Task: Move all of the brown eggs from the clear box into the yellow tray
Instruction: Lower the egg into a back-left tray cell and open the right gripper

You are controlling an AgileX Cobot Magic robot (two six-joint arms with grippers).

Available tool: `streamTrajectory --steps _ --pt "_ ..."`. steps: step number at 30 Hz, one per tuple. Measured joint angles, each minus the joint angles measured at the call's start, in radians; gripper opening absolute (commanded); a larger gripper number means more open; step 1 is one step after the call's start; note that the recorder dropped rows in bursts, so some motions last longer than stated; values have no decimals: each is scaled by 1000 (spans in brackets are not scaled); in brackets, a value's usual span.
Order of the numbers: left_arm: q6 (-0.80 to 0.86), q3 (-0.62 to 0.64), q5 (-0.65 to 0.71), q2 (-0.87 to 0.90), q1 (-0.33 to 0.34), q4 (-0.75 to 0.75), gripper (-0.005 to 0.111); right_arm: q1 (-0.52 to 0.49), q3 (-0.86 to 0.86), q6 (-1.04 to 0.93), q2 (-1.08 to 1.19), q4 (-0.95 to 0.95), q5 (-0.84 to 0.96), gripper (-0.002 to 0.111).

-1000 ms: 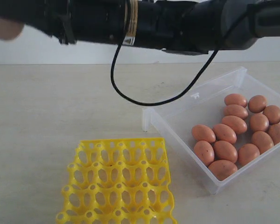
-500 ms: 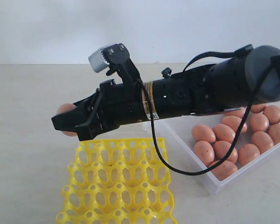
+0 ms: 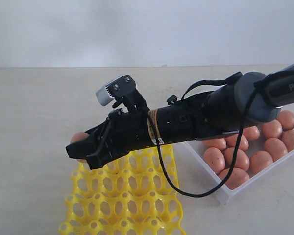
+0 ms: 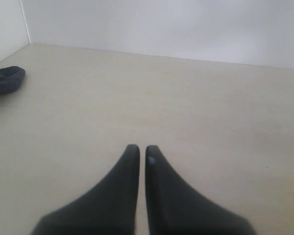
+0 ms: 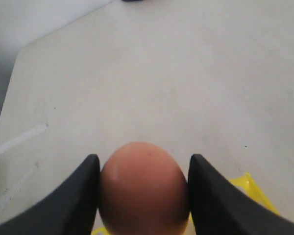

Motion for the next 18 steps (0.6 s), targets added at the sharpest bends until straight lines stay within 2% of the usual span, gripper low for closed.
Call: streamTrajectory --steps 10,18 --pt "0 0 0 0 0 0 4 44 0 -81 0 -31 50 0" --pt "0 0 0 0 0 0 4 82 0 -149 0 0 214 0"
